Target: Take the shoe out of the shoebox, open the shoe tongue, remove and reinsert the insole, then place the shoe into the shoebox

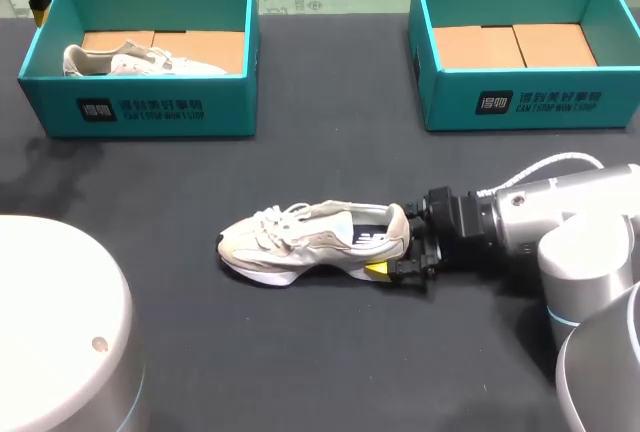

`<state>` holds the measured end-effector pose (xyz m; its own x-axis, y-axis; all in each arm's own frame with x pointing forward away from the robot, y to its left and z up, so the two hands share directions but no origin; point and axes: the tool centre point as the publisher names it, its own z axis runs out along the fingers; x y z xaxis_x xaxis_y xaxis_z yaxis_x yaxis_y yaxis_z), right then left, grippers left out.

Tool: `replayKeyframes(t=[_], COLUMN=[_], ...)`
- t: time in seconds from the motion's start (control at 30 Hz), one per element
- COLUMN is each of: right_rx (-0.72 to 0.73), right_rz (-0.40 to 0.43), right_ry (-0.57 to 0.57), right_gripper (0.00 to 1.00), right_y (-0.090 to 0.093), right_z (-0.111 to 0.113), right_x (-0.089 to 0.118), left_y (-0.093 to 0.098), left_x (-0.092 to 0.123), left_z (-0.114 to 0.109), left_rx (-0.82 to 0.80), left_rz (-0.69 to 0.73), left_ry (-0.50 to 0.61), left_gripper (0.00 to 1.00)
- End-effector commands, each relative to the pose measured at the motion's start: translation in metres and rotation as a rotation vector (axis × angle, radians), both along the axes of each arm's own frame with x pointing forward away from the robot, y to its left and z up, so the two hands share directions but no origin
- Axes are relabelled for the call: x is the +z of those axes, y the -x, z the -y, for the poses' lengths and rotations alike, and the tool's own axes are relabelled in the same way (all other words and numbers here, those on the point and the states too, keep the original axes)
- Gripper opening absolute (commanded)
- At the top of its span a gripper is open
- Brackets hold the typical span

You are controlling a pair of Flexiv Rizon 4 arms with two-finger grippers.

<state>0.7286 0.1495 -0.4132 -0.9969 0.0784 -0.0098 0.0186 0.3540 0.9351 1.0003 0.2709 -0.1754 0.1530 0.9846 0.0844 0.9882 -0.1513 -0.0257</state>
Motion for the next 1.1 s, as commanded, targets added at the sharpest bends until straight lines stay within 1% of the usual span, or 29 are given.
replayKeyframes(t=[0.03,0.4,0.47,0.5,0.53,0.57,0.6,0.63,0.67,0.7,0.73,0.8,0.83,1.1], right_rx=[-0.001,-0.001,-0.001,-0.001,-0.001,-0.001,-0.001,-0.001,-0.001,-0.001,-0.001,-0.001,-0.001,-0.001], right_rz=[0.003,0.003,0.003,0.003,0.003,0.003,0.003,0.003,0.003,0.003,0.003,0.003,0.003,0.003], right_ry=[-0.004,-0.004,-0.004,-0.004,-0.004,-0.004,-0.004,-0.004,-0.004,-0.004,-0.004,-0.004,-0.004,-0.004], right_gripper=[0.0,0.0,0.0,0.0,0.0,0.0,0.0,0.0,0.0,0.0,0.0,0.0,0.0,0.0], right_y=[0.002,0.002,0.002,0.002,0.002,0.002,0.002,0.002,0.002,0.002,0.002,0.002,0.002,0.002], right_z=[-0.002,-0.002,-0.002,-0.002,-0.002,-0.002,-0.002,-0.002,-0.002,-0.002,-0.002,-0.002,-0.002,-0.002], right_x=[-0.003,-0.003,-0.003,-0.003,-0.003,-0.003,-0.003,-0.003,-0.003,-0.003,-0.003,-0.003,-0.003,-0.003], left_y=[0.001,0.001,0.017,0.027,0.035,0.04,0.048,0.058,0.07,0.081,0.094,0.111,0.114,0.114], left_x=[0.0,0.0,0.01,0.014,0.017,0.018,0.017,0.016,0.011,0.008,0.004,0.001,0.002,0.002], left_z=[0.0,0.0,0.009,0.014,0.021,0.026,0.031,0.036,0.042,0.047,0.054,0.063,0.065,0.065], left_rx=[-0.001,-0.001,0.07,0.159,0.275,0.396,0.533,0.581,0.682,0.722,0.761,0.817,0.819,0.819], left_rz=[0.002,0.002,0.01,0.016,-0.011,-0.03,-0.051,-0.105,-0.052,-0.05,-0.107,-0.039,-0.02,-0.02], left_ry=[-0.002,-0.002,0.027,0.031,0.022,0.0,-0.013,-0.028,-0.078,-0.078,-0.086,-0.078,-0.063,-0.063], left_gripper=[1.0,1.0,1.0,1.0,1.0,1.0,1.0,1.0,1.0,1.0,1.0,1.0,1.0,1.0])
